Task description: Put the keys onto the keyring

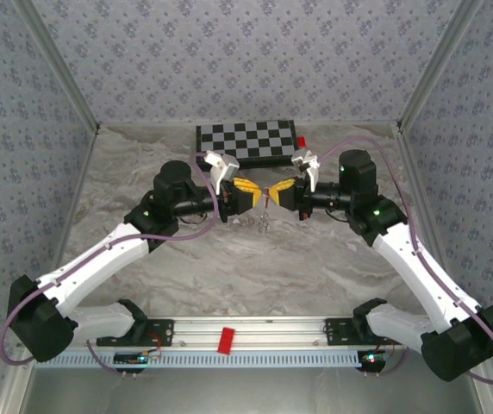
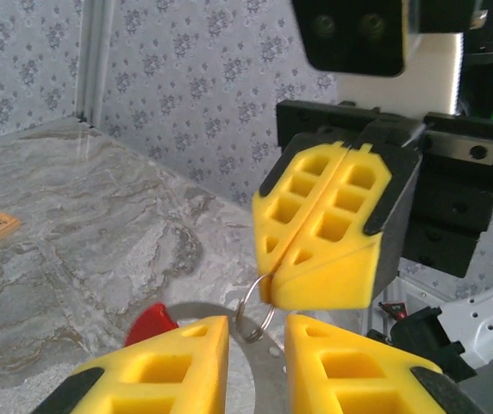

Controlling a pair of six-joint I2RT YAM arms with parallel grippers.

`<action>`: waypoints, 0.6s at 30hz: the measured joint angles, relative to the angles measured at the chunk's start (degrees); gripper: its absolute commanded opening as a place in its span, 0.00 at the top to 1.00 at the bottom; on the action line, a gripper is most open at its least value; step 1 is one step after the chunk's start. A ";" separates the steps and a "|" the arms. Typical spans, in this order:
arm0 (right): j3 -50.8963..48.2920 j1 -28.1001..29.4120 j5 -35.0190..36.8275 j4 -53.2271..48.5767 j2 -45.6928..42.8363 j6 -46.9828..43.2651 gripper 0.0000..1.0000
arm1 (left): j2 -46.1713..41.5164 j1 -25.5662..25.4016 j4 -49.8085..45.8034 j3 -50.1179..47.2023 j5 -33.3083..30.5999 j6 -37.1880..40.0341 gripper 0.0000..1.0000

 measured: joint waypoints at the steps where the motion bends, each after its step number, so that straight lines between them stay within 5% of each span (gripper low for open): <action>1: 0.00 -0.02 -0.22 -0.39 0.20 -0.26 1.00 | 0.00 0.00 -0.24 0.02 0.31 0.20 0.76; 18: 0.33 0.04 -1.73 -2.84 0.81 -1.62 1.00 | 2.67 0.04 -2.32 1.75 2.14 1.92 0.72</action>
